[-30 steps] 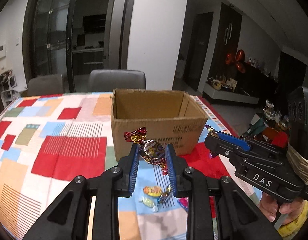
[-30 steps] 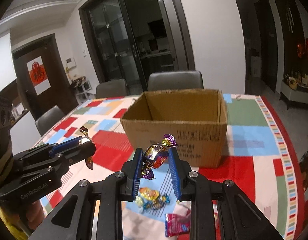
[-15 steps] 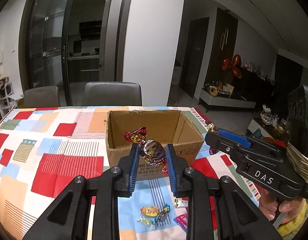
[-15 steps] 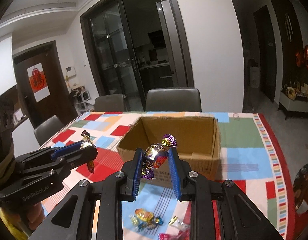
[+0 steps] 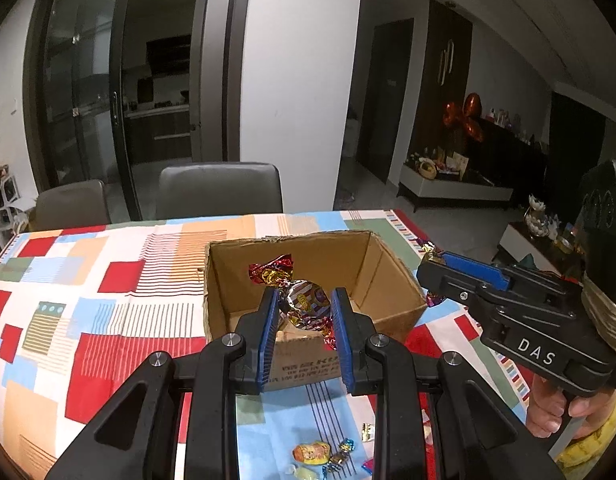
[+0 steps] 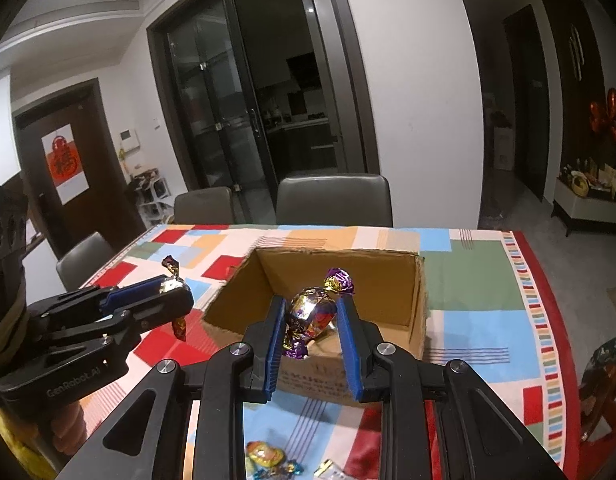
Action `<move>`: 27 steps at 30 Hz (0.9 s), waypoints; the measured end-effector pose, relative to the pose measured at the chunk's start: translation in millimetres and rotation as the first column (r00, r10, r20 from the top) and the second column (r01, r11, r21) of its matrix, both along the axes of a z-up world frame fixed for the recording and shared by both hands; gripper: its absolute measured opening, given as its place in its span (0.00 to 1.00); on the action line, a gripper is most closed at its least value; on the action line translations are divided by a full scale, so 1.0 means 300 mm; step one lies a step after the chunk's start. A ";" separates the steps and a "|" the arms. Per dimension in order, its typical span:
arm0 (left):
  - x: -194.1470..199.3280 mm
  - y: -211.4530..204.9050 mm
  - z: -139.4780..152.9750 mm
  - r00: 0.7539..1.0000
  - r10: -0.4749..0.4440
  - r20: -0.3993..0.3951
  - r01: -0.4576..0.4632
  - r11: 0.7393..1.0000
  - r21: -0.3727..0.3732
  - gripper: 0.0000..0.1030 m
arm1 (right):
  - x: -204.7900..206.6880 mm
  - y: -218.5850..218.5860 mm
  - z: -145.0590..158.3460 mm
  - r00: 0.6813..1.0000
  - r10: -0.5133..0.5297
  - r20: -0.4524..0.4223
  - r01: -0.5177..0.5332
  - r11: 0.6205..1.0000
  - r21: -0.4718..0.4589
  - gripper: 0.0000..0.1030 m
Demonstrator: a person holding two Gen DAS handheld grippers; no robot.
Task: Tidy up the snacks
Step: 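Carry the gold candy and purple candy over the box and open both tools, then move both tools back toward the remaining snacks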
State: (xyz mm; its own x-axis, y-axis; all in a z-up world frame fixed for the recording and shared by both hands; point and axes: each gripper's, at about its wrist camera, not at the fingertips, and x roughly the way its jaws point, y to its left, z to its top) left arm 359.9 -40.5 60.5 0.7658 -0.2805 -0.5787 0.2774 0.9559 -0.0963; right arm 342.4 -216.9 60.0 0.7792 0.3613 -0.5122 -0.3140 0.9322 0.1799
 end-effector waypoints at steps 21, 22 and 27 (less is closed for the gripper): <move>0.224 0.000 -0.054 0.988 0.001 -0.151 -0.001 1.000 -0.005 0.57 | 0.202 0.000 -0.055 0.987 -0.077 -0.142 0.068 0.995 -0.068 0.37; 0.219 -0.001 -0.054 0.989 0.002 -0.149 -0.001 1.000 0.002 0.57 | 0.196 0.001 -0.057 0.987 -0.080 -0.139 0.070 0.994 -0.079 0.37; 0.162 -0.003 -0.036 0.994 0.008 -0.113 -0.005 1.000 0.024 0.59 | 0.155 -0.007 -0.046 0.991 -0.080 -0.111 0.070 0.994 -0.090 0.38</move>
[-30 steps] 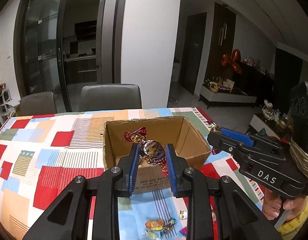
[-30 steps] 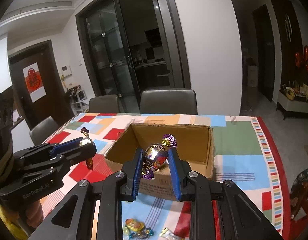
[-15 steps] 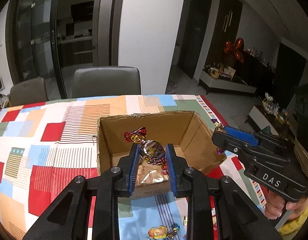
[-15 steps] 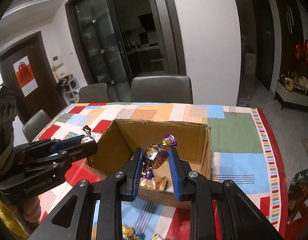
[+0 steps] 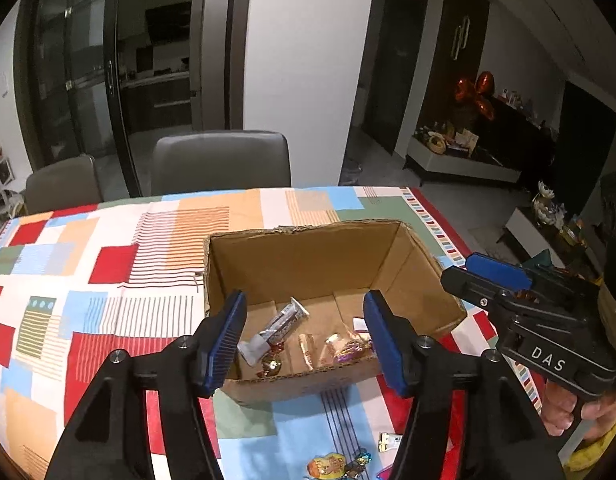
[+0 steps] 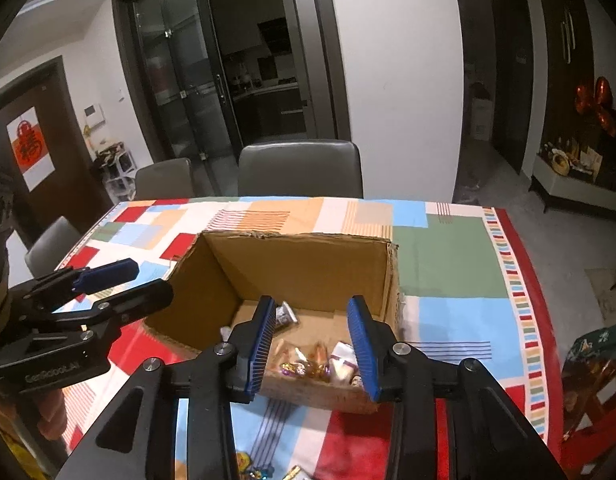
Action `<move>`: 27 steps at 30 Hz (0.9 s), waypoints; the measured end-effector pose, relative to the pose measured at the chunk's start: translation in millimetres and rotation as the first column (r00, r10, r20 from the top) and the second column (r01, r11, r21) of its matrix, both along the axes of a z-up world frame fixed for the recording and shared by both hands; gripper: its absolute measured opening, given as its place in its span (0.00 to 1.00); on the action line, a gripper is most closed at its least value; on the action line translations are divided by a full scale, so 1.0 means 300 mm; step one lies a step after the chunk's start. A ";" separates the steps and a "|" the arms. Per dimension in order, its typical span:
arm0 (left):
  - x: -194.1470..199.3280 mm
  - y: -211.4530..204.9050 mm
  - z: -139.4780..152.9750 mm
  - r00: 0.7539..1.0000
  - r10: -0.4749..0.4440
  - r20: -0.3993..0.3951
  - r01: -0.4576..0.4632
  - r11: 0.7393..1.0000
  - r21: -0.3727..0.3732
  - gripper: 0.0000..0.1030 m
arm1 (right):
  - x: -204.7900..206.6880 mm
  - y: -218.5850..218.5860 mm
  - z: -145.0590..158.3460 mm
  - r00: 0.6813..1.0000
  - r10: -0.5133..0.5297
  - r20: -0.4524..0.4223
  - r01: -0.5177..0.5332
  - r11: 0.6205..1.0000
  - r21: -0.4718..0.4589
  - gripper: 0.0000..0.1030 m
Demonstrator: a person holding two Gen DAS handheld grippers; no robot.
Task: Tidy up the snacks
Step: 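Move both tools back toward the remaining snacks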
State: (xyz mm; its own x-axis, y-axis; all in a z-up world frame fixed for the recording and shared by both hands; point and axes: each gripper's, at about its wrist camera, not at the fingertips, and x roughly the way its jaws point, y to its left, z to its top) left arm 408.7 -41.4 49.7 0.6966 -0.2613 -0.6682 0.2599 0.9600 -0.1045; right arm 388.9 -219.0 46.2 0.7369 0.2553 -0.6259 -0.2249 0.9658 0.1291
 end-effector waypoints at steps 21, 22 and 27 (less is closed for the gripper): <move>-0.367 -0.002 0.028 0.985 -0.002 0.175 -0.003 1.000 0.029 0.61 | -0.309 -0.023 -0.024 0.994 0.038 0.101 -0.040 0.999 0.016 0.38; -0.382 -0.006 0.023 0.985 -0.004 0.175 -0.001 1.000 0.029 0.61 | -0.325 -0.029 -0.032 0.994 0.036 0.103 -0.038 0.999 0.017 0.38; -0.449 -0.024 -0.017 0.983 -0.027 0.181 0.019 0.999 0.044 0.61 | -0.397 -0.052 -0.071 0.993 0.012 0.114 -0.013 1.000 0.014 0.38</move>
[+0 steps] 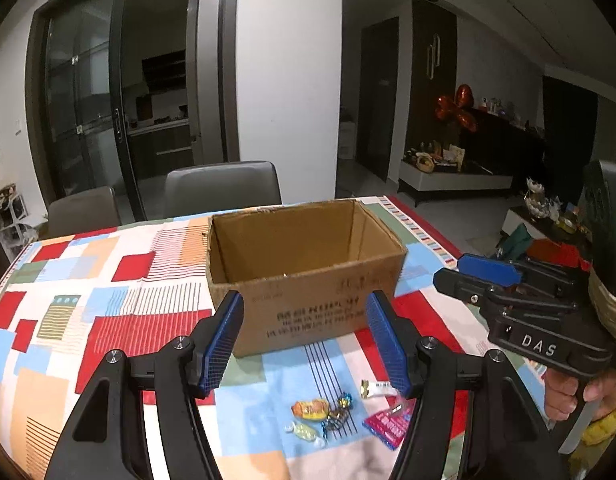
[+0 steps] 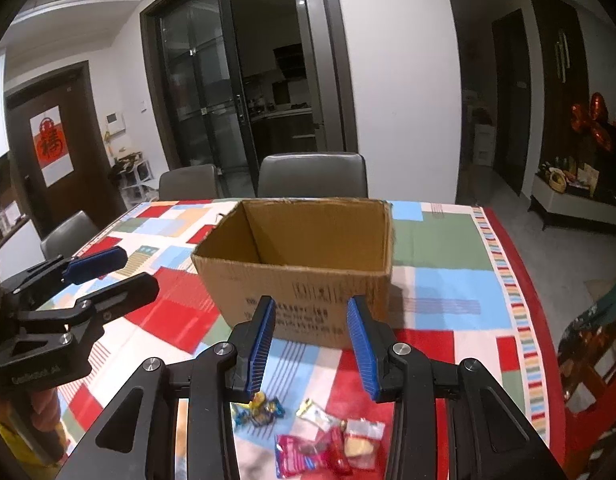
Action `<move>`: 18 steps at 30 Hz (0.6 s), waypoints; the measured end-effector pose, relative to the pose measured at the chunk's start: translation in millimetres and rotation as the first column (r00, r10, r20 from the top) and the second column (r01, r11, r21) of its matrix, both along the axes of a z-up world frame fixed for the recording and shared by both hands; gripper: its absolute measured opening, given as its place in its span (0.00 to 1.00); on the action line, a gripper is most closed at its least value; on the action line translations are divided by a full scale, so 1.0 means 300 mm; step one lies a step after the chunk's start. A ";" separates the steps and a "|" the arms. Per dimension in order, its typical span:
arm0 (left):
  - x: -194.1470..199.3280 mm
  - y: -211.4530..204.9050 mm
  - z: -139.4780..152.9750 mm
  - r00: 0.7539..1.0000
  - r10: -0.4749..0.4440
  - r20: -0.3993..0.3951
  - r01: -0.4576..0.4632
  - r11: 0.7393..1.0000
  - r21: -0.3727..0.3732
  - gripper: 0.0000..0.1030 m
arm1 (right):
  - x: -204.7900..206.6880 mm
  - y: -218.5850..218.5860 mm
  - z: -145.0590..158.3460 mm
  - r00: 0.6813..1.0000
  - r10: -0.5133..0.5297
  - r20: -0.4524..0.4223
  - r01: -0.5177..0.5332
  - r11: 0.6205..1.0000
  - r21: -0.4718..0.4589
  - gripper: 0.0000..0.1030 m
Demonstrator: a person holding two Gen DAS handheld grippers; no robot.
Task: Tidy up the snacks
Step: 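Move both tools back toward the remaining snacks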
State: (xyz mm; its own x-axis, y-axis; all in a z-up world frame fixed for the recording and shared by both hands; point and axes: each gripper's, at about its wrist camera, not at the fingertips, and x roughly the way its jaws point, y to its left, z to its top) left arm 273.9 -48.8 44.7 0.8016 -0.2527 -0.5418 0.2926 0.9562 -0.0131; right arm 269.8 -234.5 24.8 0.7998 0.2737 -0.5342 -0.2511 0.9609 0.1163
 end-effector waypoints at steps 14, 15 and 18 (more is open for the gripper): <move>-0.103 -0.034 -0.197 0.996 -0.031 -0.084 0.030 0.999 -0.019 0.60 | -0.094 -0.075 -0.173 0.994 -0.084 -0.068 0.085 0.996 0.011 0.38; -0.102 -0.036 -0.214 0.995 -0.034 -0.098 0.032 0.999 -0.019 0.60 | -0.094 -0.079 -0.188 0.993 -0.090 -0.078 0.091 0.996 0.010 0.38; -0.108 -0.047 -0.279 0.990 -0.040 -0.136 0.040 0.999 -0.008 0.59 | -0.094 -0.092 -0.241 0.987 -0.101 -0.122 0.103 0.995 0.010 0.38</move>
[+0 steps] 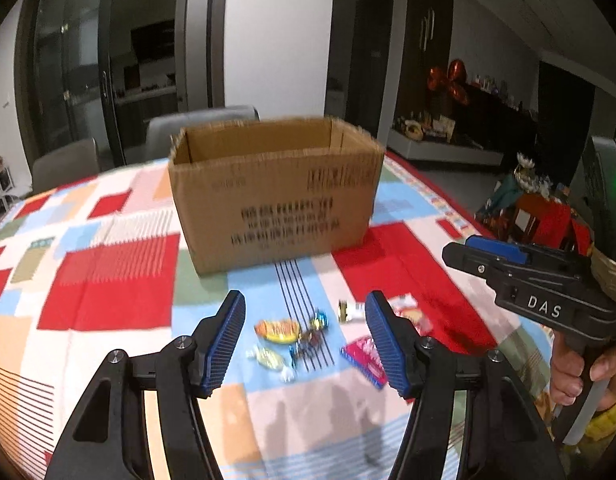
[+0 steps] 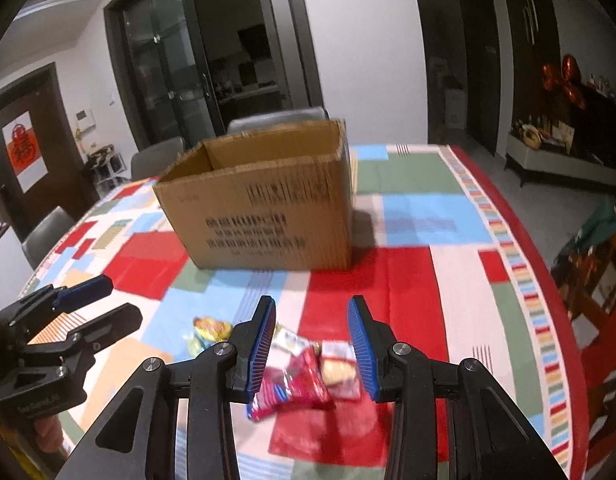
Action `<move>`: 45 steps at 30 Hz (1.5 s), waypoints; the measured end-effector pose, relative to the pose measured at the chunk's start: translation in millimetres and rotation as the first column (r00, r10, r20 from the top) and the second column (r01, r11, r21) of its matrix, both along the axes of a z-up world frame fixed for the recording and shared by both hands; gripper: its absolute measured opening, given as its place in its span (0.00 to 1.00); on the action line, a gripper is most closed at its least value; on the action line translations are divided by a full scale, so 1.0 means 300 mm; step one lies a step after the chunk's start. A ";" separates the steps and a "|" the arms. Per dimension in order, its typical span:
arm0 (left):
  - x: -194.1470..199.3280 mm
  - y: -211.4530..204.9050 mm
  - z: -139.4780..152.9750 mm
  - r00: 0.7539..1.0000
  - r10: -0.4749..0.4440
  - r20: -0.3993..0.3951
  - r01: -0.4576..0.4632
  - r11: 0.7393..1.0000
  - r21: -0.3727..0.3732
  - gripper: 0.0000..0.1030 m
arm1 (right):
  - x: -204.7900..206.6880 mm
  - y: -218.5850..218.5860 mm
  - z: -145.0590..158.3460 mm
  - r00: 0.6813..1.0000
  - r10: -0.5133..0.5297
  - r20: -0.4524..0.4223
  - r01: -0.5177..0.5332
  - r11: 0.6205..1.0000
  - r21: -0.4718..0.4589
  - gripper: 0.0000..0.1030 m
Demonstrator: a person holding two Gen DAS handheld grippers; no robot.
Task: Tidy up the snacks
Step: 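Move both tools back toward the remaining snacks, then grasp the blue-wrapped candy with the left tool while the right tool grasps the pink hawthorn packet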
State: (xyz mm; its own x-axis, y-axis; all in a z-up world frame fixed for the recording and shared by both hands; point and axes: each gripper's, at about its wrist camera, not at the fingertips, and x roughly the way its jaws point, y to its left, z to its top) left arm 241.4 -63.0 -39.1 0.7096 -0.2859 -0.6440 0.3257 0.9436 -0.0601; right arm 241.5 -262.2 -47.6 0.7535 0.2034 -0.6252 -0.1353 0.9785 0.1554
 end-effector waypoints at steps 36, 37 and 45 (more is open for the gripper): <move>0.182 -0.038 -0.293 0.961 -0.122 -0.247 0.115 0.993 -0.041 0.39 | 0.047 0.152 -0.277 0.950 0.172 -0.261 -0.186 0.982 -0.030 0.57; 0.187 -0.043 -0.299 0.961 -0.121 -0.248 0.116 0.993 -0.037 0.39 | 0.048 0.155 -0.278 0.949 0.176 -0.261 -0.190 0.981 -0.029 0.62; 0.197 -0.062 -0.337 0.960 -0.101 -0.262 0.102 0.995 -0.010 0.24 | 0.049 0.168 -0.290 0.952 0.179 -0.249 -0.198 0.979 -0.053 0.63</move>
